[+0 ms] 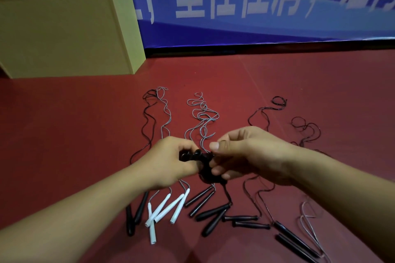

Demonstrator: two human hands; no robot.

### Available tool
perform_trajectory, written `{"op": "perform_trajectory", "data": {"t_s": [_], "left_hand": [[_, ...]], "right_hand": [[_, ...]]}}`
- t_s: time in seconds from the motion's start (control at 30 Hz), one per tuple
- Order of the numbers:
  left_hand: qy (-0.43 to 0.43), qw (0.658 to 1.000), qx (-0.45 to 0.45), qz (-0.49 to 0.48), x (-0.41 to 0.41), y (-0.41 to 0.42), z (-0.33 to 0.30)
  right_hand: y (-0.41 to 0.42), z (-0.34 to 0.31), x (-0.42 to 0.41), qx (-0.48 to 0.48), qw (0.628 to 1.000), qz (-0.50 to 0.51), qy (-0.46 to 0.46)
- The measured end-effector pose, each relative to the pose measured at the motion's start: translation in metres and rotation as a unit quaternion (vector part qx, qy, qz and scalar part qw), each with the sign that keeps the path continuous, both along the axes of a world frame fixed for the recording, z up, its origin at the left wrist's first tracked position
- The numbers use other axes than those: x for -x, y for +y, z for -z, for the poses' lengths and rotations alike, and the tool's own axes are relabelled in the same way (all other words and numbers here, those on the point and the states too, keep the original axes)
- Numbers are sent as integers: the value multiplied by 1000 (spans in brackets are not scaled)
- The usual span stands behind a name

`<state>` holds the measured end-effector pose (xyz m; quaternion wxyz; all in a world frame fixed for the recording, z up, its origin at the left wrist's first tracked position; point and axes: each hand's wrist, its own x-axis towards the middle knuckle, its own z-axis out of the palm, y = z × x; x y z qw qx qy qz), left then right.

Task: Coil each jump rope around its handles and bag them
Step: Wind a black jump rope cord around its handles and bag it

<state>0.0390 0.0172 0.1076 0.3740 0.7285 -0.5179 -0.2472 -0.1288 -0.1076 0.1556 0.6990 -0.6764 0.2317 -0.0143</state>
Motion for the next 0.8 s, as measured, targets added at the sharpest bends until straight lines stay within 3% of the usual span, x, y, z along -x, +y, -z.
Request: {"op": "perform_trajectory", "data": {"t_s": [0.23, 0.4, 0.53, 0.6, 0.7, 0.8], "left_hand": [[2, 997, -52, 57, 6, 5, -7], [66, 992, -61, 89, 7, 11, -16], [180, 979, -19, 90, 18, 15, -26], [221, 974, 27, 44, 22, 13, -27], [256, 962, 77, -52, 26, 7, -25], [338, 929, 99, -114, 32, 2, -27]], "right_hand": [[-1, 11, -4, 200, 978, 46, 38], [-8, 16, -2, 445, 895, 16, 35], [0, 22, -7, 390, 920, 41, -12], [3, 24, -11, 363, 928, 78, -21], [10, 21, -17, 393, 907, 147, -38], [13, 20, -21, 414, 884, 207, -62]]}}
